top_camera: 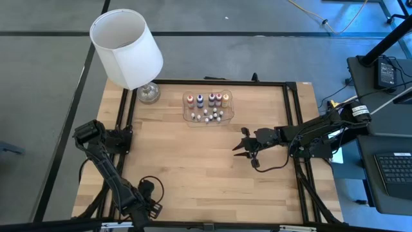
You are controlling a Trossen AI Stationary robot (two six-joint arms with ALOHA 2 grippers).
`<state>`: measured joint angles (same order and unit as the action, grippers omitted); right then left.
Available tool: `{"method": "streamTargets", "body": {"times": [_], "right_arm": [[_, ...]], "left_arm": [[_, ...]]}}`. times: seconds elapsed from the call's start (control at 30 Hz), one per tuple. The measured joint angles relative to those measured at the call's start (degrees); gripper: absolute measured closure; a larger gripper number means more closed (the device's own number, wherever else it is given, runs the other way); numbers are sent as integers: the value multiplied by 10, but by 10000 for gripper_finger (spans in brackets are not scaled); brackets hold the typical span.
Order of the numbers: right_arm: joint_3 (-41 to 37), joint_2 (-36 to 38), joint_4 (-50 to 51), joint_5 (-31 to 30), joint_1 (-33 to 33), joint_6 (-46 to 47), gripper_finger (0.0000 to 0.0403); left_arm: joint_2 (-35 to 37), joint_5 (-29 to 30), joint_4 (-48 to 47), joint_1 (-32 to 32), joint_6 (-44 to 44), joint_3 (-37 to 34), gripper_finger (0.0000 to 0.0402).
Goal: Pick & Place food coloring
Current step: Put the small purple food coloring bottle into the transparent bin
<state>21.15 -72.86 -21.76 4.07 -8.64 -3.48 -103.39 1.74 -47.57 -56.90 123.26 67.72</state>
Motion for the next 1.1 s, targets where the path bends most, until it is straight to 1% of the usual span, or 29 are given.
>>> {"method": "streamTargets", "body": {"times": [0.13,0.27,0.83,0.97,1.1], "right_arm": [[0,0,1,0,0,0,288],[0,0,2,0,0,0,288],[0,0,3,0,0,0,288],[0,0,3,0,0,0,288],[0,0,3,0,0,0,288]], "left_arm": [[0,-1,0,0,0,0,219],[0,-14,0,0,0,0,221],[0,-13,0,0,0,0,219],[0,-13,0,0,0,0,226],[0,-13,0,0,0,0,245]]}}
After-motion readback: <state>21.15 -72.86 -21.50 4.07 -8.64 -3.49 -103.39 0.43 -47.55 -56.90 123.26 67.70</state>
